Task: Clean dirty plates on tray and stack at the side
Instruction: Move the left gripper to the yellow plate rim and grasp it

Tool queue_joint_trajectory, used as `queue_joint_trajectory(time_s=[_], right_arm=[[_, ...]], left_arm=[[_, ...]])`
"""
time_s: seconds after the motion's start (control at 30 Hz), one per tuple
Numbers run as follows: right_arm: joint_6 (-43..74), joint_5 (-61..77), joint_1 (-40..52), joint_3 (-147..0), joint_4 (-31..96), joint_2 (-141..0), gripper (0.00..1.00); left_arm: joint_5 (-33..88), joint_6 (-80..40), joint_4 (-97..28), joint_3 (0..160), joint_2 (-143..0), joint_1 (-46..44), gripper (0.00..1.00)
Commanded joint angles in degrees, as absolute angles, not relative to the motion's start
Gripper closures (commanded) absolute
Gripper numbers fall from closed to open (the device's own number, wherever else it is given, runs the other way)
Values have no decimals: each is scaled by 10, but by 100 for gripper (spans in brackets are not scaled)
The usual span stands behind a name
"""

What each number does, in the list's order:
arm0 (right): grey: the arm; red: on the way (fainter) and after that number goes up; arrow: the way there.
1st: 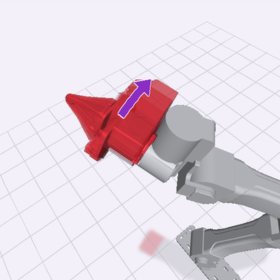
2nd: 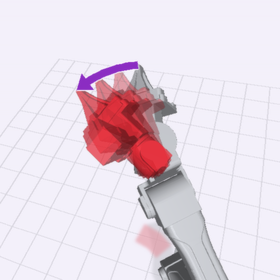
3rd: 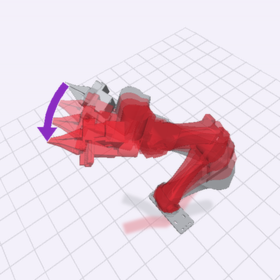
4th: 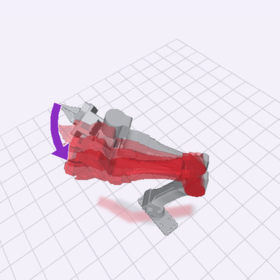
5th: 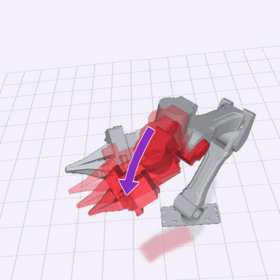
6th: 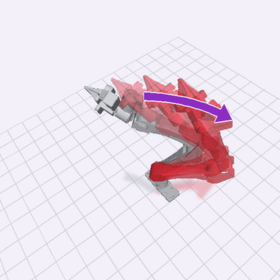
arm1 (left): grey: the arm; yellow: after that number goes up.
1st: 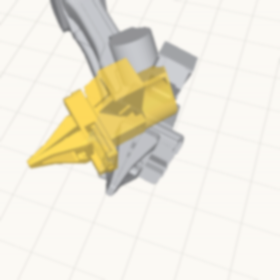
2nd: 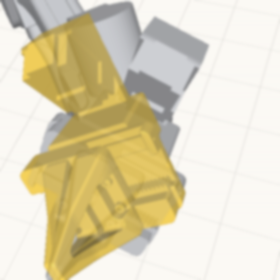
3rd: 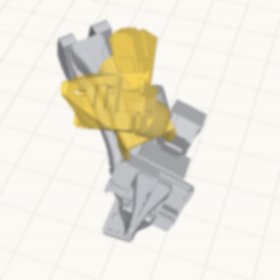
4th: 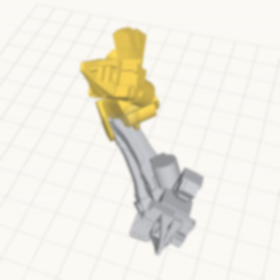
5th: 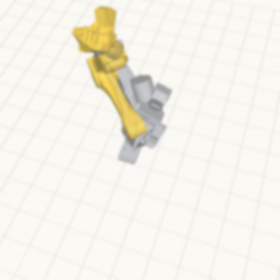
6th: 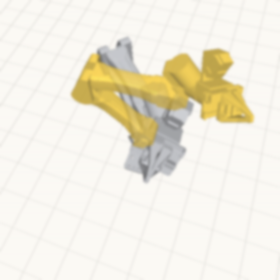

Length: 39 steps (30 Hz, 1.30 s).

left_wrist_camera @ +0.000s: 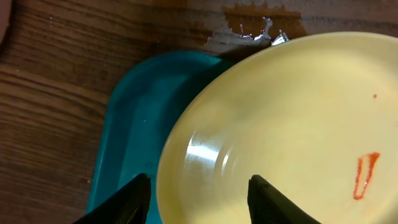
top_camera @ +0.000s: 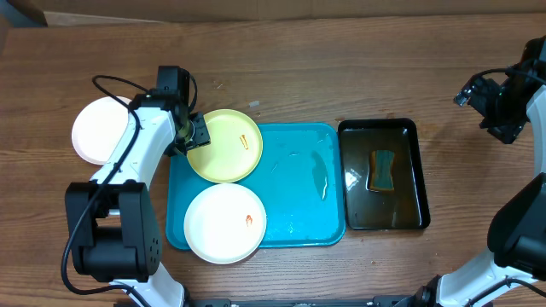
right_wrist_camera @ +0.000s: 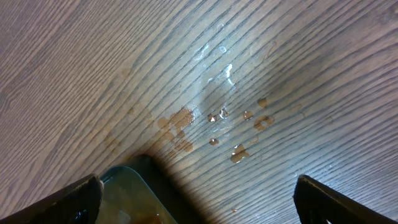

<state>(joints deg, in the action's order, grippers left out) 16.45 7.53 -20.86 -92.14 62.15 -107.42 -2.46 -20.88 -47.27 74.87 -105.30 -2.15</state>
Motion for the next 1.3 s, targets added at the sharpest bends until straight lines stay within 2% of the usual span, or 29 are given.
queue_joint_trajectory(time_s=[0.0,0.1,0.4,0.63,1.07,1.13,1.27], right_arm=[[163,78,-205,-922,618,-1068,0],[163,78,-205,-922,618,-1068,0],[163,78,-205,-922,618,-1068,0],[163,78,-205,-922,618,-1068,0],[163,78,-205,-922,618,-1068,0],[163,78,-205,-922,618,-1068,0],[163,78,-205,-922,618,-1068,0]], left_arm=[[-32,-213,-448,719,-1056,-20,50],[-32,-212,-425,702,-1056,-19,54],[-34,-212,-404,685,-1056,-19,55],[-41,-205,-401,684,-1056,-17,48],[-36,-193,-400,689,-1056,-14,47],[-34,-193,-398,683,-1056,-16,49],[-4,-193,-398,682,-1056,-22,64]])
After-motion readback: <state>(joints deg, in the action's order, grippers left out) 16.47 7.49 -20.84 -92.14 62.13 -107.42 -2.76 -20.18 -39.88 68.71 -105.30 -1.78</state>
